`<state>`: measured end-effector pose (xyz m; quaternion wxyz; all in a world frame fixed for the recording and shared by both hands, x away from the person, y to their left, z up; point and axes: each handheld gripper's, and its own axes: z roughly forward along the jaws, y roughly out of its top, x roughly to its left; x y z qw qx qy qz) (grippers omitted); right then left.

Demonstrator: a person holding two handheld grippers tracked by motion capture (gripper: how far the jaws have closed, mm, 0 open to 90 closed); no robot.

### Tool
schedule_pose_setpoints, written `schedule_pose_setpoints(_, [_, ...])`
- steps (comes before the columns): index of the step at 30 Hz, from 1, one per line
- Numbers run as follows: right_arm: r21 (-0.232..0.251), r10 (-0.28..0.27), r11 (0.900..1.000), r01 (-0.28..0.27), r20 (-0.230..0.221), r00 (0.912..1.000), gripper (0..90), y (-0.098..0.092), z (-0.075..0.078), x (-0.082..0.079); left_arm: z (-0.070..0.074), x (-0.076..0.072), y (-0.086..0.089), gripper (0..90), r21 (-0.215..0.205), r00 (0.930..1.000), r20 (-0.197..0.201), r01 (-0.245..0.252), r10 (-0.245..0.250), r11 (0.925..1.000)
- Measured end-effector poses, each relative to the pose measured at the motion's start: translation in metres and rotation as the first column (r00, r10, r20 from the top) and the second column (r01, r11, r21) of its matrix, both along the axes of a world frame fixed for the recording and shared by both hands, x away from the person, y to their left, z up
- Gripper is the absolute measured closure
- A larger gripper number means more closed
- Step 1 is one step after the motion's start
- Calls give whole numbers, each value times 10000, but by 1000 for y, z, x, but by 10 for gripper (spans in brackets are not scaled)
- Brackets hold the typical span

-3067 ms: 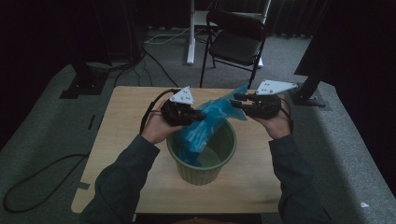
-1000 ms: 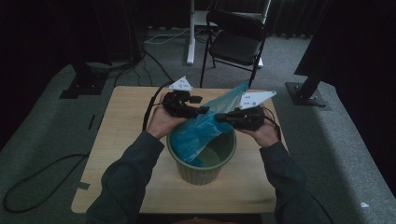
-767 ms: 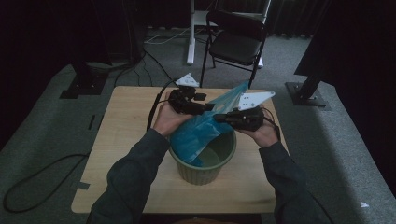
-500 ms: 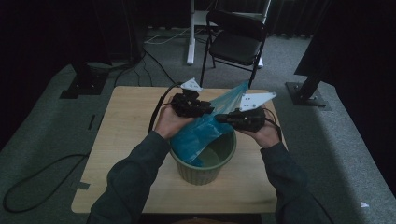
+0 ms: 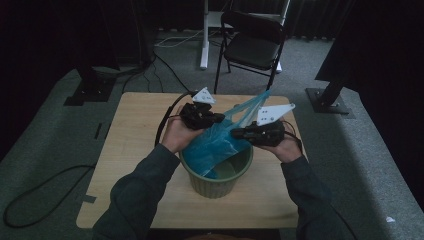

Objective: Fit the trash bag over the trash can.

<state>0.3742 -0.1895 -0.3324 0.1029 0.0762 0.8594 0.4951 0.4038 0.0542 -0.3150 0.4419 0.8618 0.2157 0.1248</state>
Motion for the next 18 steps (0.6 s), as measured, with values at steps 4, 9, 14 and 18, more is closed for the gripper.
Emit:
schedule_pose_setpoints(4, [-26,15,10000,-15,-10,10000,853,-1,-1,0,-2,3,0,880,84,9998,5,-221,221,9997])
schedule_pose_setpoints(9, [-100,62,9999,-62,-64,10000,851,-1,-3,-1,-4,2,-1,884,185,9996,93,-263,262,9995])
schedule_pose_setpoints(14, [-46,49,10000,-50,-145,9999,841,-3,-6,0,-7,2,1,867,158,9993,51,-360,359,9992])
schedule_pose_setpoints(18, [-79,96,9999,-97,-152,9998,843,-1,-7,-1,-4,6,-2,686,92,9989,-78,-456,456,9989])
